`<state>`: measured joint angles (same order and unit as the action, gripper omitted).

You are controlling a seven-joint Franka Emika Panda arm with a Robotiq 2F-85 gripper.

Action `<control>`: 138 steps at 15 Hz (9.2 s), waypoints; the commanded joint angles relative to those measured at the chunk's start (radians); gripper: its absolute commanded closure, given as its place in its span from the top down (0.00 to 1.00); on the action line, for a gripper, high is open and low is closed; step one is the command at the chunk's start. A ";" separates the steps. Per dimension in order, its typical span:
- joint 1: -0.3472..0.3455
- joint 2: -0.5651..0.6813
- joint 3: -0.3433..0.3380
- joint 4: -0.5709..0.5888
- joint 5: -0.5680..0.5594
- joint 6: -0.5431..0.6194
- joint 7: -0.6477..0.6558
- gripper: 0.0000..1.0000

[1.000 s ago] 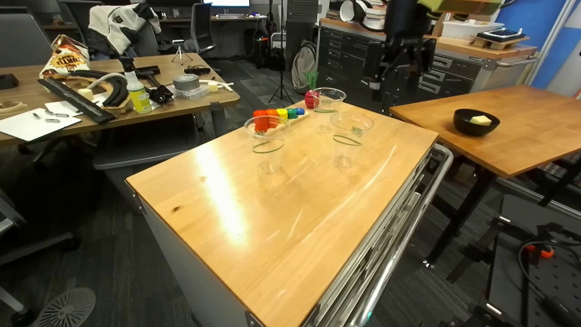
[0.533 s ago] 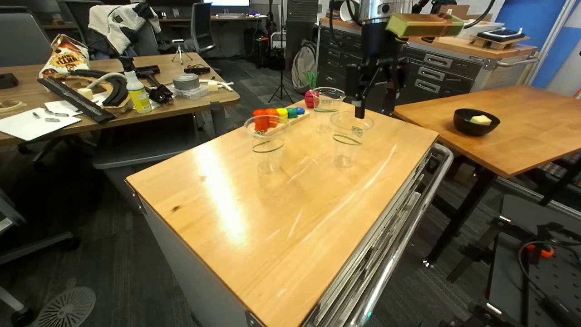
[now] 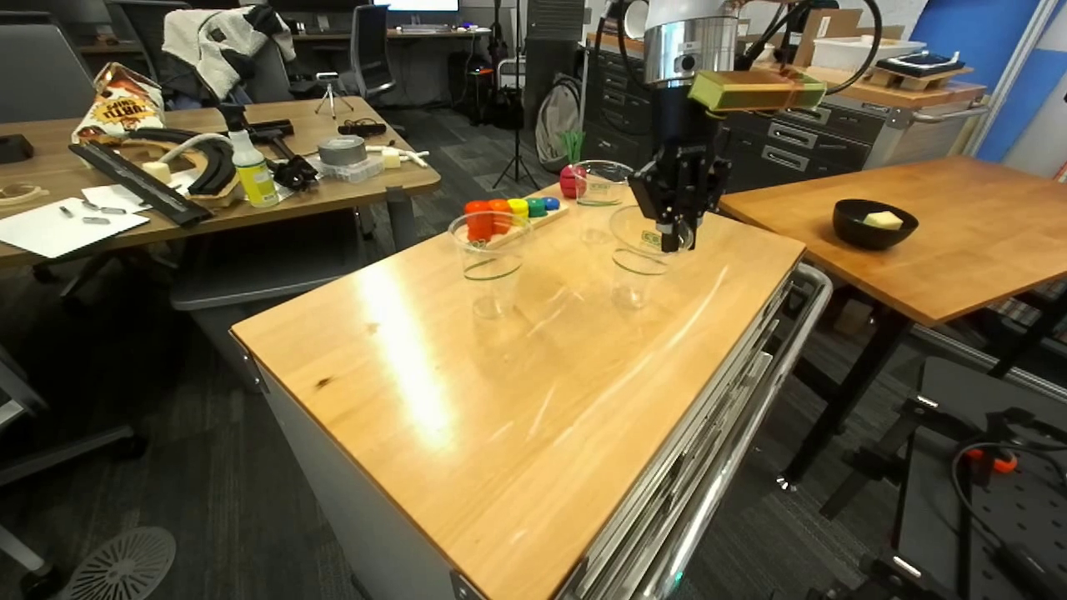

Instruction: Put the cups one inside the other

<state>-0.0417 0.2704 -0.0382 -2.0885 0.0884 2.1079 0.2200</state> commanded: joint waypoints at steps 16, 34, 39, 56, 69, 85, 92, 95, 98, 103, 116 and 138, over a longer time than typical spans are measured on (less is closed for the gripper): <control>-0.083 -0.100 -0.069 0.344 0.185 -0.471 0.001 0.01; -0.152 0.417 -0.060 1.025 0.171 -0.604 -0.012 0.01; -0.161 0.419 -0.060 1.018 0.164 -0.610 -0.021 0.01; -0.174 0.470 -0.059 0.979 0.165 -0.540 -0.070 0.55; -0.014 0.236 -0.112 0.898 -0.088 -0.460 0.111 1.00; 0.146 0.236 0.009 0.602 0.032 -0.260 0.337 1.00; 0.146 0.271 0.018 0.470 0.054 -0.152 0.329 1.00; 0.147 0.288 0.025 0.465 0.071 -0.133 0.330 1.00; 0.146 0.295 0.032 0.469 0.092 -0.105 0.325 0.74; 0.148 0.298 0.029 0.475 0.116 -0.105 0.351 0.35; 0.106 0.258 0.035 0.496 0.187 -0.124 0.372 0.02; -0.102 0.090 -0.098 0.514 0.278 -0.184 0.461 0.01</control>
<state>-0.1637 0.3873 -0.1161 -1.5328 0.4014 1.9272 0.6380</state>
